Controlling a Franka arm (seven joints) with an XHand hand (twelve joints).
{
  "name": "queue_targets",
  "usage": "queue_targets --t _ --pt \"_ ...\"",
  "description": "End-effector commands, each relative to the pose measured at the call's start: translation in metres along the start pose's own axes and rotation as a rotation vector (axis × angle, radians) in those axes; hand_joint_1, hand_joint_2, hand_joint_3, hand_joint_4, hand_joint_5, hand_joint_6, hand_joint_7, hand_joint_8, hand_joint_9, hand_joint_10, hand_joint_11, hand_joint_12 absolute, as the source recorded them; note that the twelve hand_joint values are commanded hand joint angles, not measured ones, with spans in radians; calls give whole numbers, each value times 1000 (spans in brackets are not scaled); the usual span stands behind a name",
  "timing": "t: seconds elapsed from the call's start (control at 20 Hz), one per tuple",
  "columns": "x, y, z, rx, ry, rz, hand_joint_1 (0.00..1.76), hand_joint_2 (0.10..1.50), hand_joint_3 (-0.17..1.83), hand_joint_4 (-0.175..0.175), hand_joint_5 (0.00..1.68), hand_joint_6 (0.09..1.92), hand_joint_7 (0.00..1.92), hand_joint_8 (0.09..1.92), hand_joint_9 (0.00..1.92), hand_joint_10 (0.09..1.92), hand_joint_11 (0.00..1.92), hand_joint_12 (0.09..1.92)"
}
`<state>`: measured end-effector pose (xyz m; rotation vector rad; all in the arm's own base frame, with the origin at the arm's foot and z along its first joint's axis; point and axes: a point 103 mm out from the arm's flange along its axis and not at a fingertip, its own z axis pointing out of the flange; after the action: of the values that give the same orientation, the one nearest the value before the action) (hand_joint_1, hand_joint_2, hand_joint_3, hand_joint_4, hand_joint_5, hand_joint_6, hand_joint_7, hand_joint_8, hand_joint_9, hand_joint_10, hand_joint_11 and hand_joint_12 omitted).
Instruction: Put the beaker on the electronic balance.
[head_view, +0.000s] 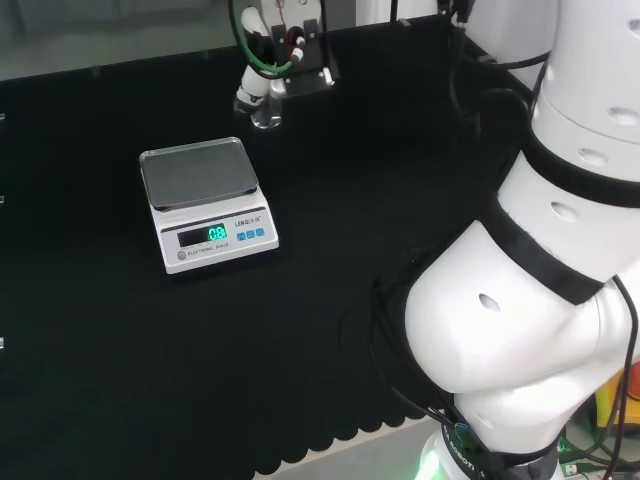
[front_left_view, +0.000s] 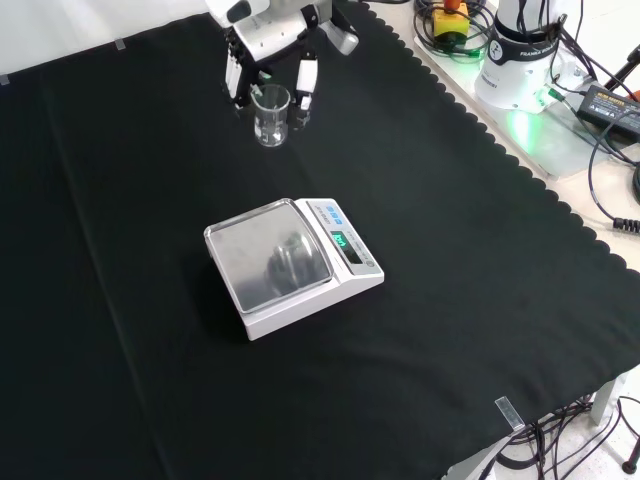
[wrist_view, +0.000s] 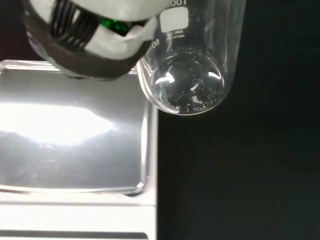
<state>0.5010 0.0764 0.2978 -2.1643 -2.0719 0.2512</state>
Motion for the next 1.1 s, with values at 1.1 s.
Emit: queue_targets --t 1.1 --pt "118 86 84 56 144 -85 1186 954 110 -155 1215 614 1311 568 1577 87 1690 444"
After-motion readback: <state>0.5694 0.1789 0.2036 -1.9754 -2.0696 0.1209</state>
